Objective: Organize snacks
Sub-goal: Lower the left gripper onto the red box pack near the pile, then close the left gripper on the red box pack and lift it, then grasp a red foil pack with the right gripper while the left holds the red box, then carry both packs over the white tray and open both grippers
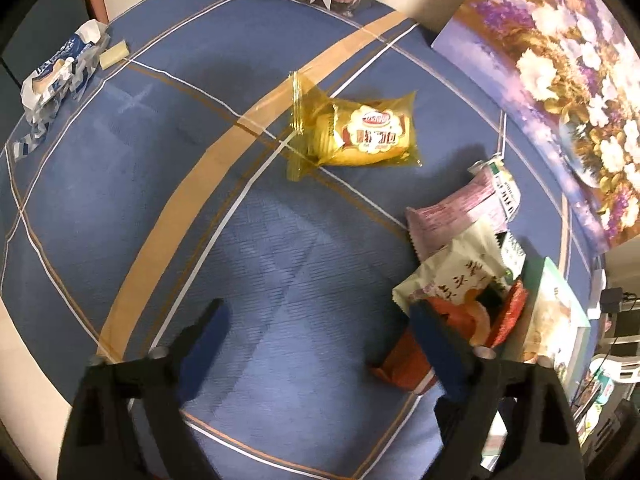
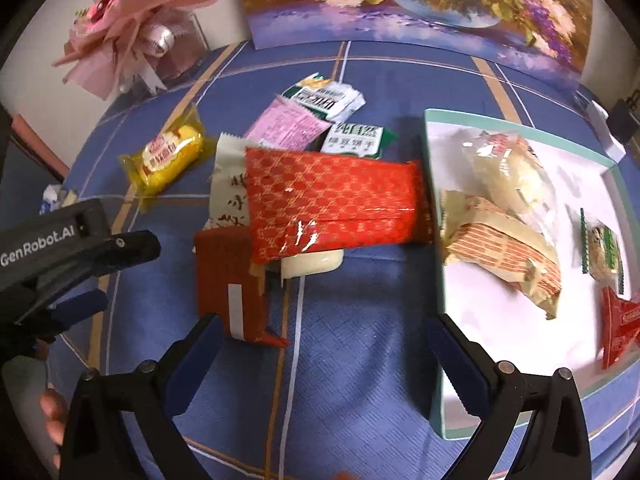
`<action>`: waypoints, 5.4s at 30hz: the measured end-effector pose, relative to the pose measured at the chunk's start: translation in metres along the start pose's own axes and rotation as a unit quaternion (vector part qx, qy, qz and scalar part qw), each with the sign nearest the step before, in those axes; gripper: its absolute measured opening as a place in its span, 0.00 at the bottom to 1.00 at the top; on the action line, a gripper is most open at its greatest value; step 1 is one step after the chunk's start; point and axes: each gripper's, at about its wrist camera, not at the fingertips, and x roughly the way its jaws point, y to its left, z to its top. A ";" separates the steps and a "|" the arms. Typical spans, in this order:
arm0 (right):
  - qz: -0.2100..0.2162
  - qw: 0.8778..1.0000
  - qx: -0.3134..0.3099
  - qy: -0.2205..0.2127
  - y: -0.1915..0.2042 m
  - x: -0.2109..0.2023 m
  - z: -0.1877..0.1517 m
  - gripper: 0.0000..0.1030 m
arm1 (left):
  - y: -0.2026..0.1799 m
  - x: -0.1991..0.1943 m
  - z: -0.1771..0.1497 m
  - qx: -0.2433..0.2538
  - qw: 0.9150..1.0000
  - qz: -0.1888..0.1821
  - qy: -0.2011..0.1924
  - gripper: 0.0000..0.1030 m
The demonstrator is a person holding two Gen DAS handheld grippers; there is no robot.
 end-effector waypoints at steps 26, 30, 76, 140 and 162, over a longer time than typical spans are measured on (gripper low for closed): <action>-0.057 0.993 0.096 0.021 -0.083 -0.035 0.005 1.00 | -0.067 0.035 -0.030 0.098 0.993 -0.009 0.061 0.97; -0.054 0.993 0.102 0.025 -0.086 -0.033 0.005 1.00 | -0.077 0.043 -0.032 0.106 0.992 -0.015 0.066 0.76; 0.006 0.994 0.025 -0.104 -0.048 -0.041 0.033 0.96 | -0.023 -0.022 -0.001 -0.018 0.994 -0.106 0.012 0.40; 0.030 0.994 -0.099 -0.045 -0.021 0.019 0.090 0.29 | -0.013 -0.014 0.008 -0.056 0.990 -0.126 0.028 0.40; 0.018 0.998 0.011 -0.067 -0.050 0.012 0.099 0.11 | -0.017 -0.002 0.007 -0.058 0.989 -0.127 0.042 0.40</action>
